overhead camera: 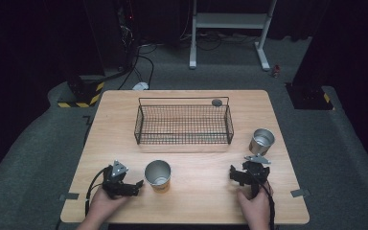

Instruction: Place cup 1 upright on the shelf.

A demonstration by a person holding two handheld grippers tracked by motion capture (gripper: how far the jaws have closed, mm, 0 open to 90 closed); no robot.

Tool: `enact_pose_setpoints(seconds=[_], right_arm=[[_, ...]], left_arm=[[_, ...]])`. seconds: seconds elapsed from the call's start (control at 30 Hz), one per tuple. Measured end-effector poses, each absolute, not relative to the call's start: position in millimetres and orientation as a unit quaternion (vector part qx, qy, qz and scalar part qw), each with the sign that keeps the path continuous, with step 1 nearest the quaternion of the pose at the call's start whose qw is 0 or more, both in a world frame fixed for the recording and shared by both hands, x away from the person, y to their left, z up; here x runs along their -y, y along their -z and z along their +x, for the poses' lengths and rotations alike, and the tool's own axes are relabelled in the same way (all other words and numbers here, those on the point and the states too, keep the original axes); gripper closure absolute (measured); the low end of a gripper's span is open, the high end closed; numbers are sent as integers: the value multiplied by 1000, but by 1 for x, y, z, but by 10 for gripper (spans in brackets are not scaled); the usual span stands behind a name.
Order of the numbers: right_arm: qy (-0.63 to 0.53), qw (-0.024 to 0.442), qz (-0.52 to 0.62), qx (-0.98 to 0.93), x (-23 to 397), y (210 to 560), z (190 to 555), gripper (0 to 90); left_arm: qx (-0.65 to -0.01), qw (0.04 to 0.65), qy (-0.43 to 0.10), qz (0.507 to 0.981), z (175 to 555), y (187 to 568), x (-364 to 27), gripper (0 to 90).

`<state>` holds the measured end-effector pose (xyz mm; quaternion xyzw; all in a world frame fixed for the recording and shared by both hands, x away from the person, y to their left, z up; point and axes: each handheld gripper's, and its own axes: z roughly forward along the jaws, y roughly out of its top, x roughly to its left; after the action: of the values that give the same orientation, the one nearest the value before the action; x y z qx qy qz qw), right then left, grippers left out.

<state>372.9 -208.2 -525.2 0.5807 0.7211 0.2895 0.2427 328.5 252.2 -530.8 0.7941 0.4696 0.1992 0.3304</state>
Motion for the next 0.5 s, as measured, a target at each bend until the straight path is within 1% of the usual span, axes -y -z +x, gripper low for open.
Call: enact_pose_setpoints(seconds=[0.13,0.37,0.4,0.47,0.5], right_arm=[[-292,240,573,-727,205,525,366,88],[-294,238,572,-728,205,525,366,84],[-293,237,571,-729,205,525,366,84],[-294,237,571,-729,205,525,366,84],[-294,237,571,-729,205,525,366,84]], left_arm=[[-471,330,-201,793,329,531,-252,7],[-479,327,-205,788,327,531,-251,7],[-488,327,-207,782,326,531,-250,8],[-491,326,-211,780,326,531,-251,12],[-494,326,-212,778,325,530,-251,30]])
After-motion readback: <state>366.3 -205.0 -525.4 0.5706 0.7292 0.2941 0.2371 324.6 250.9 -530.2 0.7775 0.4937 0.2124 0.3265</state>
